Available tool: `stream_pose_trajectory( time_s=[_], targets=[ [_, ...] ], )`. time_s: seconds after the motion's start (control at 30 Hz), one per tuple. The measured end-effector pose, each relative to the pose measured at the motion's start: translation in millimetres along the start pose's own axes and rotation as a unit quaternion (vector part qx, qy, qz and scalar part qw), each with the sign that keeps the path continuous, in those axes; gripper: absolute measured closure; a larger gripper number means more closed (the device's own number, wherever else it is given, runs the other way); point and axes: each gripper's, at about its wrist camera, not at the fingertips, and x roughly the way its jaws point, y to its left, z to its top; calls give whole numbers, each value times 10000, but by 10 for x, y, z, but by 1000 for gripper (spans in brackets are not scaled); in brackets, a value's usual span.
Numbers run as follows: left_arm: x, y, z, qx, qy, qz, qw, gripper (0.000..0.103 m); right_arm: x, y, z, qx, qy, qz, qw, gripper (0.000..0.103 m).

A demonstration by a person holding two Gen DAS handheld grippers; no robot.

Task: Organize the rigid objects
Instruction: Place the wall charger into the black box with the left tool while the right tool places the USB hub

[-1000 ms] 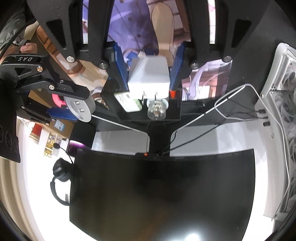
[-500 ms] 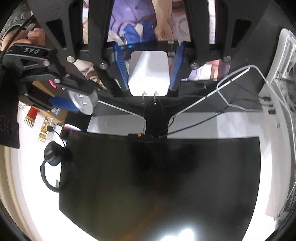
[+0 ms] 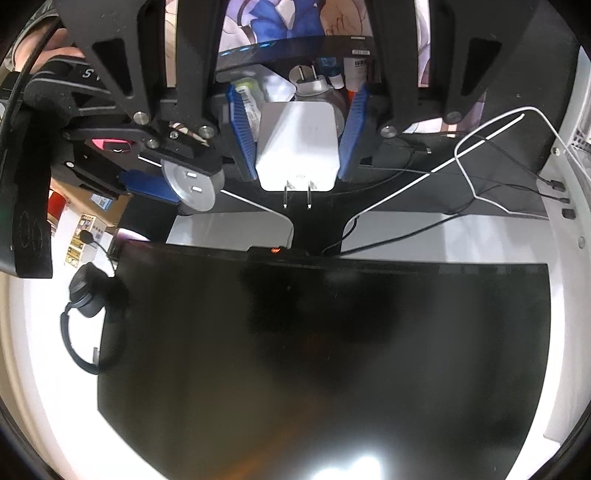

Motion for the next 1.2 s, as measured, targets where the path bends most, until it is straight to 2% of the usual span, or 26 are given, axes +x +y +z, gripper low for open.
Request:
stream_pose_trajectory(
  time_s=[0.23,0.67,1.1,1.2],
  targets=[
    [178,79,-96,-62,284,58,9996,59,310,-64,-63,88,350,-79,9993,44],
    [364,170,-211,-144,693,226,9972,59,605,-76,-205,78,835,-122,9964,44],
    [435,194,-274,-119,862,320,9957,59,718,-74,-307,34,1139,-23,9935,44],
    [392,185,-272,-53,769,389,9963,58,710,-63,-311,48,1167,16,9932,44]
  ],
)
